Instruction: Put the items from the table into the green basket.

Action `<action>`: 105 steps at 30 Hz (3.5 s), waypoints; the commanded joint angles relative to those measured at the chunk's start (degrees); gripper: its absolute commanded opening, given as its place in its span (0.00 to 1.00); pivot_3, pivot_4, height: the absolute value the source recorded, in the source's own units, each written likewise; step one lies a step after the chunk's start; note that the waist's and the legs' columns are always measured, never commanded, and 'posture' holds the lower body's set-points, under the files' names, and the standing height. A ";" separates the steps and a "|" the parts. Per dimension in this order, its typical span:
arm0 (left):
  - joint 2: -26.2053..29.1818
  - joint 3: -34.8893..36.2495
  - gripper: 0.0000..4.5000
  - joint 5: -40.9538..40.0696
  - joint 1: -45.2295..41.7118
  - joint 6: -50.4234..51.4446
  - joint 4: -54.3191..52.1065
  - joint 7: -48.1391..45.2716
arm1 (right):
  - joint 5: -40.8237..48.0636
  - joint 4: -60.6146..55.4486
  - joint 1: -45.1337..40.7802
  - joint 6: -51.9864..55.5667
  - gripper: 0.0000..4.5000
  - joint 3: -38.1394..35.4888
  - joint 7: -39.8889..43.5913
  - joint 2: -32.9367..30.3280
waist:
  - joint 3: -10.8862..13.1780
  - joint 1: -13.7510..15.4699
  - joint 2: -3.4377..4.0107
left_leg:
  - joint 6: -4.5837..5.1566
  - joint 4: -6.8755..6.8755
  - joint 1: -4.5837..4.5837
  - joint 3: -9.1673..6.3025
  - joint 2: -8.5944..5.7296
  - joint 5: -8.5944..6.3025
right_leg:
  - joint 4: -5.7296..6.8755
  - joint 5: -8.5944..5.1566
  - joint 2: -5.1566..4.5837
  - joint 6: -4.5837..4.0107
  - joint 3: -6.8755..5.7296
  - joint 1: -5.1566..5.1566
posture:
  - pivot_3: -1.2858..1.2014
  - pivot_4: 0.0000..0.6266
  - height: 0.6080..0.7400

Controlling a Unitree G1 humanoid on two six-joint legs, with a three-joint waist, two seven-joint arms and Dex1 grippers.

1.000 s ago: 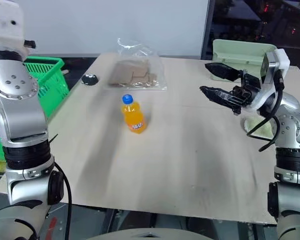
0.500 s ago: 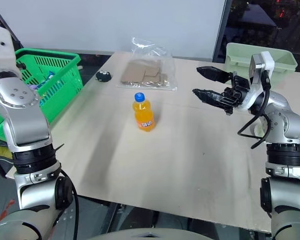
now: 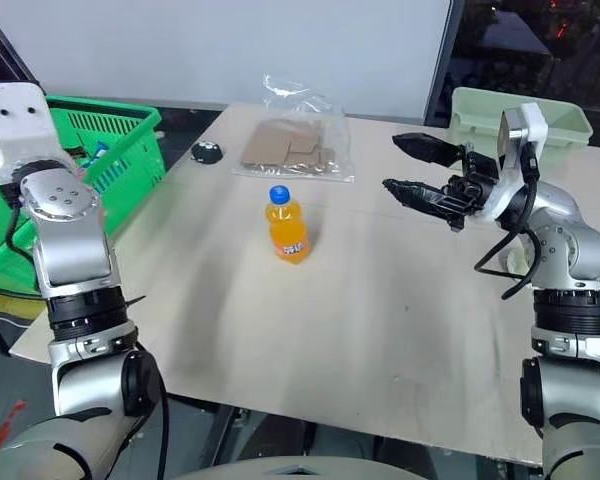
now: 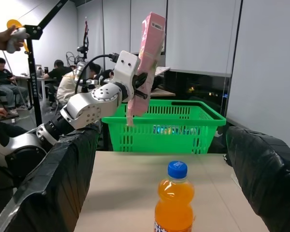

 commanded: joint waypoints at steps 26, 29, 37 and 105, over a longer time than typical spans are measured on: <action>-0.11 2.18 0.14 -1.80 -2.19 1.63 -1.99 7.01 | 0.70 -3.26 1.18 -1.17 1.00 -1.88 -1.30 0.47 | -0.04 -1.57 -0.03 | -0.02 0.00 0.01 -0.03 0.02 0.01 | 0.00 0.02 0.04 -0.03 0.00 0.00 | 0.59 0.00 1.00; 1.69 1.51 0.14 1.95 -4.14 -0.59 3.64 13.63 | 0.58 -2.75 0.65 -1.14 1.00 -1.59 -1.00 0.54 | -0.04 -1.51 -0.04 | -0.02 0.00 0.04 -0.06 0.02 0.02 | 0.04 0.02 0.05 -0.03 -0.02 0.00 | 0.60 0.00 1.00; 6.90 1.97 0.14 5.28 -11.42 -2.51 16.23 25.46 | 0.53 -2.16 -0.20 -1.15 1.00 -1.76 -0.66 0.43 | -0.20 -0.41 -0.27 | -0.10 -0.01 -0.01 -0.12 -0.02 0.06 | -0.01 0.03 0.02 -0.03 -0.12 0.01 | 0.60 0.00 1.00; 25.80 -21.69 0.99 7.11 -24.82 -3.67 60.95 14.15 | 1.49 -5.10 2.80 0.20 1.00 -3.59 -1.70 -1.29 | -0.33 -2.13 -0.39 | -0.26 -0.12 -0.02 -0.15 0.02 0.15 | 0.06 0.02 0.06 -0.03 -0.24 -0.05 | 0.58 0.00 1.00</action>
